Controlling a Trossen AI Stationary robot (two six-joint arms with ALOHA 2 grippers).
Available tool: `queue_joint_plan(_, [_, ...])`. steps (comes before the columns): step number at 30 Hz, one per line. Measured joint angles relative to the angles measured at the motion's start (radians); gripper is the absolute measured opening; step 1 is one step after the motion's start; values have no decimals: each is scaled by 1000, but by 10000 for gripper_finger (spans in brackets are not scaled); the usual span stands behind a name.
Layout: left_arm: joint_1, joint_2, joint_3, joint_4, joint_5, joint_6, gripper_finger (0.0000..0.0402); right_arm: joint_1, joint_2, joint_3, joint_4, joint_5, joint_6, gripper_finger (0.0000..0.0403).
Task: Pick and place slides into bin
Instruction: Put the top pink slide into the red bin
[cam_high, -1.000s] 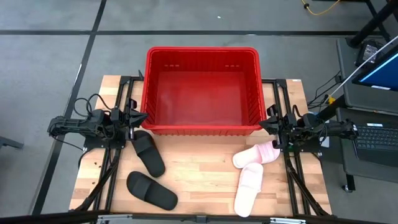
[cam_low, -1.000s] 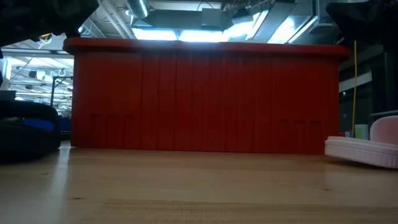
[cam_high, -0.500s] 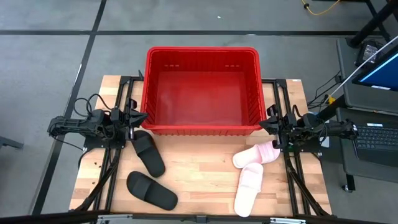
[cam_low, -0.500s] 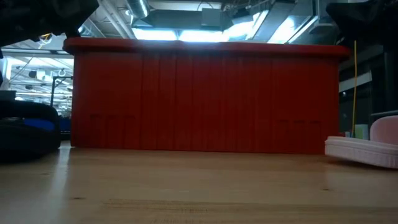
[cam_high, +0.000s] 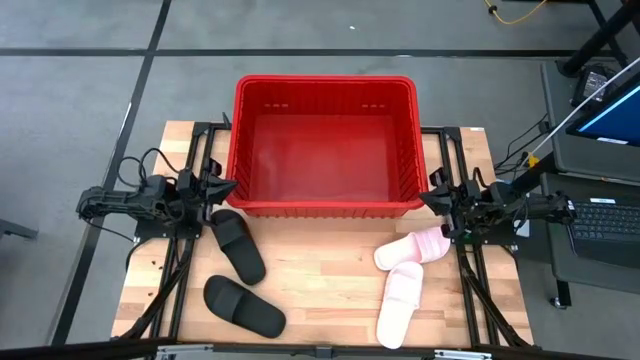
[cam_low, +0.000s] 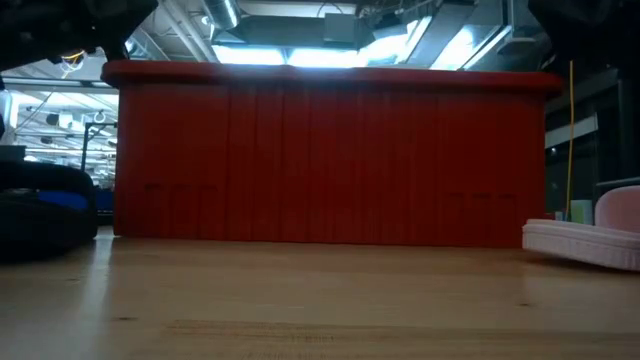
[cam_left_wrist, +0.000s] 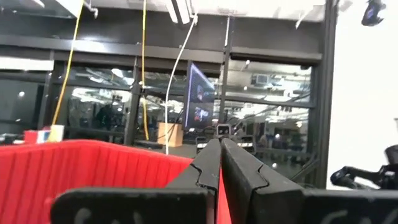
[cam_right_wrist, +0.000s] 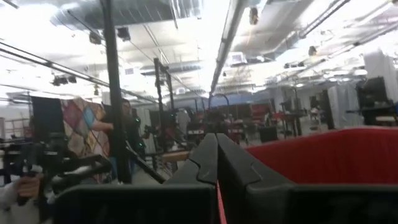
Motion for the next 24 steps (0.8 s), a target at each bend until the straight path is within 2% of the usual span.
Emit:
queue_joint_plan(4, [0,0,82,-39,35,-24,8,0,1,48,-5,-69,-2,6])
queue_joint_plan(9, [0,24,272,-362,47,-25,10,0,8,150,-126,-87,-29,6])
queue_joint_plan(12, [0,62,366,-462,46,-25,12,0,37,212,-220,-87,-28,6])
queue_joint_plan(19, [0,157,478,-471,50,0,10,0,164,331,-243,-95,-29,6])
queue_joint_plan(24, [0,216,514,-461,115,-30,13,0,294,422,-241,-176,-34,6])
